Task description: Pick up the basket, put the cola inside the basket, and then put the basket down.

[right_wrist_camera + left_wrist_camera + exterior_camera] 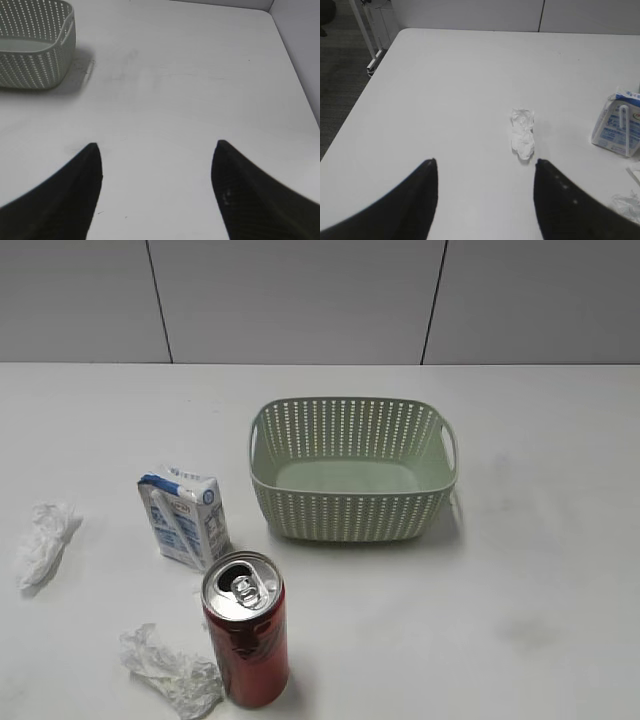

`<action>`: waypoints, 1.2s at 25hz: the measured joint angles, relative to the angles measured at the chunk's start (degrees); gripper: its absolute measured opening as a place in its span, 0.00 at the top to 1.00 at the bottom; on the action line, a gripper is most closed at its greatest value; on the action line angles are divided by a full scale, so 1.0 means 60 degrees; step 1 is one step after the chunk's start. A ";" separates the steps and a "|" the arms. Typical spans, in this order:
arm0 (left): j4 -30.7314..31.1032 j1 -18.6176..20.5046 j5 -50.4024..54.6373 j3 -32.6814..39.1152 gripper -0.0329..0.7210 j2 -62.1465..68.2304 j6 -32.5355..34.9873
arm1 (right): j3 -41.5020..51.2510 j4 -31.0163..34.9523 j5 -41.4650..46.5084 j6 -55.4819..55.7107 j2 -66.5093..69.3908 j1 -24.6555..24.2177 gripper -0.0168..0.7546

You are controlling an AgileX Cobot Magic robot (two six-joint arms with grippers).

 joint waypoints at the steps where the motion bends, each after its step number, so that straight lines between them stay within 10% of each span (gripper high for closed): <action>1: 0.0000 0.0000 0.0000 0.0000 0.35 0.0000 0.0000 | 0.0000 0.0000 0.0000 0.0000 0.0000 0.0000 0.30; 17: -0.0083 0.0000 -0.1300 -0.0498 0.31 0.0913 0.0000 | 0.0000 0.0000 0.0000 0.0012 0.0000 0.0000 0.31; 30: -0.2110 0.0000 -0.3487 -0.1919 0.14 0.7314 0.0285 | 0.0000 0.0000 0.0000 0.0012 0.0000 0.0000 0.31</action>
